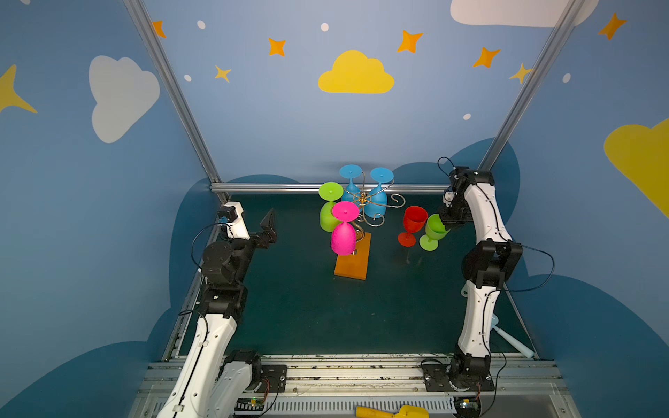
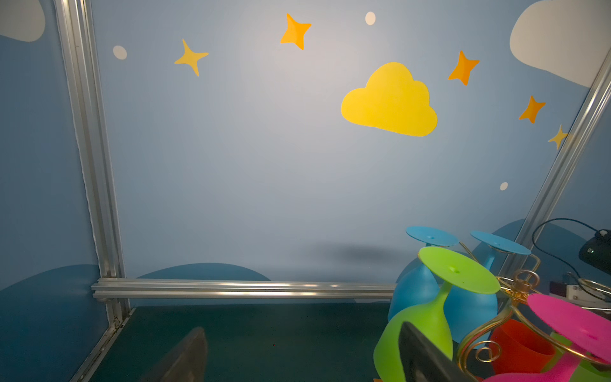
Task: Take the wine glass off the wine glass rack
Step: Place the wine glass at the top-right of the table.
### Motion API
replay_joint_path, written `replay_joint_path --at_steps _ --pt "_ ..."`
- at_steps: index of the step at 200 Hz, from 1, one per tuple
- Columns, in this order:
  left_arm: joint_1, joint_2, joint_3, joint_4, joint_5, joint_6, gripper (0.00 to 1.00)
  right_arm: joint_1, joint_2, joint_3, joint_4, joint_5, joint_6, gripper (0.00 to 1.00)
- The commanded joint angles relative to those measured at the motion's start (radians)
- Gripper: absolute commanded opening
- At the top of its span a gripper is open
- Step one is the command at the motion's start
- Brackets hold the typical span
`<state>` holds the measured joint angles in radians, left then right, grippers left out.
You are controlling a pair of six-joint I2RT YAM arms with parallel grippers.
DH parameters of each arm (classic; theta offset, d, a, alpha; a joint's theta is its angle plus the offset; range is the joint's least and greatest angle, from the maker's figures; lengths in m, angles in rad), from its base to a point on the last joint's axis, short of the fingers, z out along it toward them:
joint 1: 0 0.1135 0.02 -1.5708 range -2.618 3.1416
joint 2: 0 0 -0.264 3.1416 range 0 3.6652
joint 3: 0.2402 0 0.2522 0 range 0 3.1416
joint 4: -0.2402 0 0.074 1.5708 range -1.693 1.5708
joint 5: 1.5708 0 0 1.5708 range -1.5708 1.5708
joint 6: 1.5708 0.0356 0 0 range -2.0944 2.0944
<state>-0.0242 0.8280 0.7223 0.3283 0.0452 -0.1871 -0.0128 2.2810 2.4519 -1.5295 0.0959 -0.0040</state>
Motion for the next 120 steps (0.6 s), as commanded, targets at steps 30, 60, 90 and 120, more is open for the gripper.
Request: replay_joint_path --at_steps 30,60,90,120 --pt "0.004 -0.014 -0.016 -0.004 -0.005 -0.004 0.90 -0.048 -0.068 0.032 0.004 -0.104 0.019 0.32" --pt "0.005 -0.016 -0.017 -0.005 -0.004 -0.007 0.90 -0.068 -0.142 0.030 0.022 -0.166 0.051 0.35" --pt "0.007 -0.017 -0.022 0.002 -0.004 -0.021 0.90 -0.083 -0.281 -0.033 0.064 -0.255 0.119 0.37" --pt "0.012 -0.014 -0.026 0.013 0.012 -0.054 0.90 -0.083 -0.581 -0.398 0.329 -0.382 0.140 0.42"
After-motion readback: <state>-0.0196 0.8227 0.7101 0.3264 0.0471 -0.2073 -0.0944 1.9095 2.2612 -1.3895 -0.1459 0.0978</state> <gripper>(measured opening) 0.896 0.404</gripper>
